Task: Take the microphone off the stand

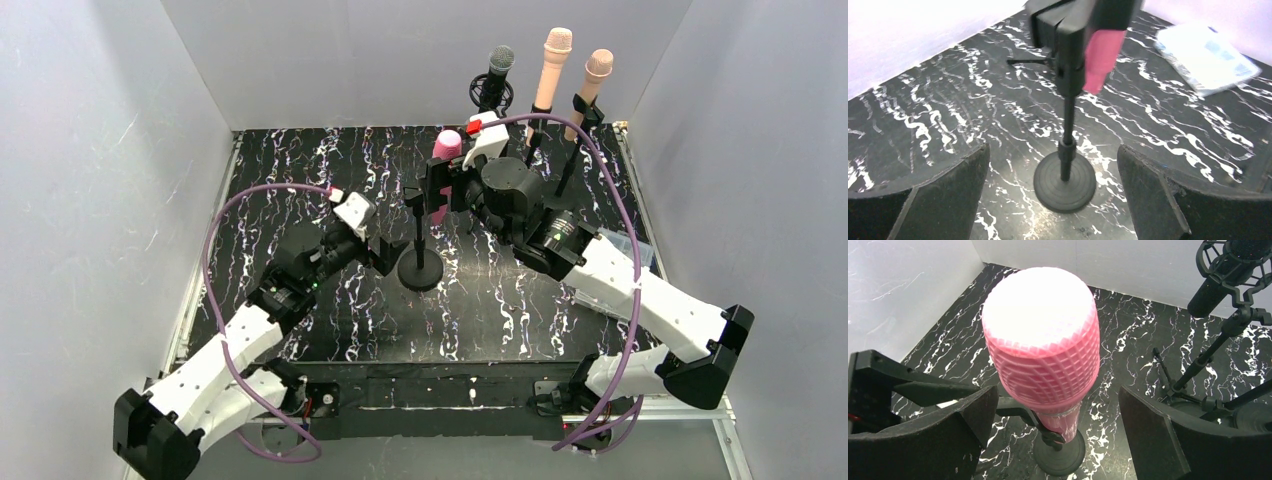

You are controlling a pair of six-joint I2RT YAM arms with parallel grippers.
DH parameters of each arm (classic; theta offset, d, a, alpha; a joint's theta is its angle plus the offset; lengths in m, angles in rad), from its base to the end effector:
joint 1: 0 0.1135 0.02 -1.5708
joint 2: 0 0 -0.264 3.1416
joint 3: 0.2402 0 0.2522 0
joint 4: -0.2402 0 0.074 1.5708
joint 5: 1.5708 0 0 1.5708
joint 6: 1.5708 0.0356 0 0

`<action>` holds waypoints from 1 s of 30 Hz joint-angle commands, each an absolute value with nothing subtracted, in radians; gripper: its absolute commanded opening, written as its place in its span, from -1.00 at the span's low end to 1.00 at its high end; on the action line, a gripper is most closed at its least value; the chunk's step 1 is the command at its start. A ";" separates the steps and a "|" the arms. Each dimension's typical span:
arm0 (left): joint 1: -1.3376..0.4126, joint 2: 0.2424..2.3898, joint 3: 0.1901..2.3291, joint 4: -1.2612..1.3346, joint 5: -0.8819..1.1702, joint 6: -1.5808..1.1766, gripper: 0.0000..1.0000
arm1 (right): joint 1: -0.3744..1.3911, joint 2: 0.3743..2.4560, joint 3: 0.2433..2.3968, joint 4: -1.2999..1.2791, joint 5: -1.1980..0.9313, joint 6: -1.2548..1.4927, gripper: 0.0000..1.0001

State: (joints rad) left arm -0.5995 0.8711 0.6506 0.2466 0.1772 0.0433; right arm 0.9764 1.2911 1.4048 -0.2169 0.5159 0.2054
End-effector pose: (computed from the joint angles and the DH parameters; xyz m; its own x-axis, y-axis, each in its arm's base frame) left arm 0.1708 -0.1243 0.3233 0.0519 0.0162 -0.9985 0.6993 0.7132 0.0479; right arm 0.1759 0.2288 0.4438 -0.1474 0.0987 -0.9841 -0.4247 0.8923 0.1531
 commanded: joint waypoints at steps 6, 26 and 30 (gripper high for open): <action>-0.388 1.001 0.921 0.157 0.753 0.008 0.97 | 0.959 1.285 1.429 -0.172 0.493 0.207 0.82; -0.362 1.178 1.089 0.157 0.950 0.075 0.84 | 0.959 1.314 1.431 -0.127 0.522 0.168 0.24; -0.361 1.192 1.099 0.158 0.952 0.119 0.79 | 0.959 1.306 1.422 -0.117 0.512 0.152 0.05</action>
